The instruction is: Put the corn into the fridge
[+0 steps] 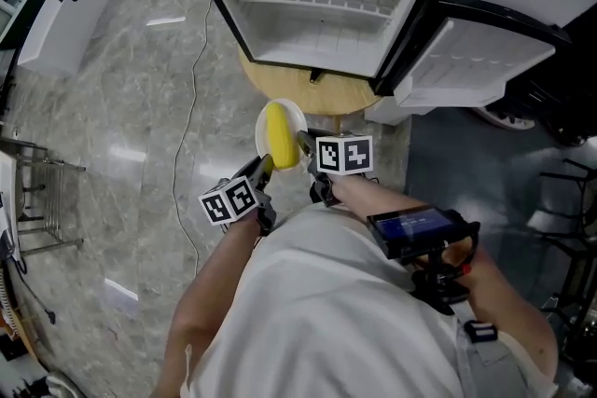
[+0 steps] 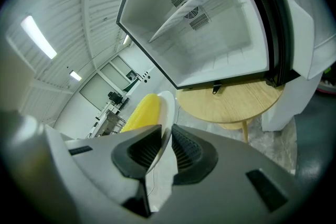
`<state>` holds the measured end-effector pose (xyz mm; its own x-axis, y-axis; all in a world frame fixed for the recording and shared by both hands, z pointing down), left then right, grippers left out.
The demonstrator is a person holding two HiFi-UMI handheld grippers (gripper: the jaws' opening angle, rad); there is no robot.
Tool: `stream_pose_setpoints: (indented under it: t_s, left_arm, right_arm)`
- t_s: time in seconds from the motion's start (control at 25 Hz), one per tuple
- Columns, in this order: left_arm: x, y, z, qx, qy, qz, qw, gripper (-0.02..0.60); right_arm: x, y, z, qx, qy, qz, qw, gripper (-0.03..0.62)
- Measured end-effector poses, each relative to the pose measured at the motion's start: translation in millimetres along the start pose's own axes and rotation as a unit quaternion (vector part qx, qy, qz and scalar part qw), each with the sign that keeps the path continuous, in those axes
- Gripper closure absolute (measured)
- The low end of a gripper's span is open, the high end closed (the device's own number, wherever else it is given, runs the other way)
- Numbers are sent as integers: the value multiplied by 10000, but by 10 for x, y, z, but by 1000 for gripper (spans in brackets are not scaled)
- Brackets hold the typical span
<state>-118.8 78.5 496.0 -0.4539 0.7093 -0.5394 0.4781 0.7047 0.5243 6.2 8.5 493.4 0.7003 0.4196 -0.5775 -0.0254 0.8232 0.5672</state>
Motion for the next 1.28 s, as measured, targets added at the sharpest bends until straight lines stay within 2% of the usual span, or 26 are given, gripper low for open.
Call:
stream_pose_setpoints:
  t_s: [0.4,1.28]
  left_arm:
    - [-298,-317,-111,-68,-62,-43,9999,500]
    - [-896,-529,-326,231,-149,-221,9994,500]
  right_arm:
    - [-278,-305,139,7,8,-44,10000,537]
    - [-745,-608,551,-7,-22,-260,9997,538]
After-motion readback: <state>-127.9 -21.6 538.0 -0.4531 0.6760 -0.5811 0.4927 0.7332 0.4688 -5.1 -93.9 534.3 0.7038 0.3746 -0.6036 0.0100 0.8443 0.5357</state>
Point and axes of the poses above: the fingertips, and each gripper's own axes: x backward along the fingers, z to its right, y out of its underside, the point moved 3 cm from there along x, backward along the fingers, and after that the axes turned 2 degrees about x, right-handed, at the moved point
